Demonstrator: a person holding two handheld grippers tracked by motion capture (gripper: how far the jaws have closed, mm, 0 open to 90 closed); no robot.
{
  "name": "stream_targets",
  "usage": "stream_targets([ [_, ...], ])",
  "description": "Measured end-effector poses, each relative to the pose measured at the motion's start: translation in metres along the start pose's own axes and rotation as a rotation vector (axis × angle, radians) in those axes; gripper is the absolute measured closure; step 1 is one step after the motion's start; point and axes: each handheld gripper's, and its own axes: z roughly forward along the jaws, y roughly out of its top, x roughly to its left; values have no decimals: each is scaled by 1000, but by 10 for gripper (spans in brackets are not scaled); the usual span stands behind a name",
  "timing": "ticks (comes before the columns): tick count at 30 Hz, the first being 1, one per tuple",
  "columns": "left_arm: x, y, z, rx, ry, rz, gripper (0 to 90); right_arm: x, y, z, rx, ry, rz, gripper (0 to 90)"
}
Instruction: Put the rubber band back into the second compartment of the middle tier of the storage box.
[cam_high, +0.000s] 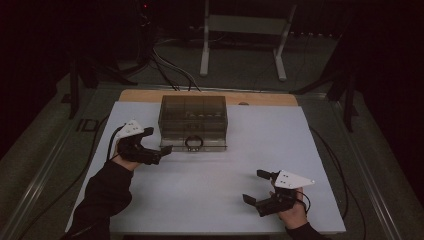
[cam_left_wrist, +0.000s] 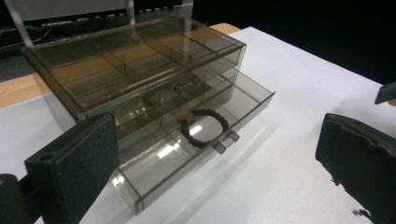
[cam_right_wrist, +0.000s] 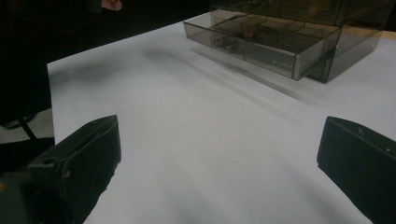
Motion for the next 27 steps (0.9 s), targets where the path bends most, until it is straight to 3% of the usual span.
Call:
stream_targets([
  [12,2,-29,-9,6,27,-11,3,0,0,2,4,9,4,0],
  [15,0,-36,-12,-7,17,-30,3,-1,0,3,5,9,5,0],
  [27,-9,-58,-16,-15,26,-13,3,-1,0,5,8,9,7,0],
])
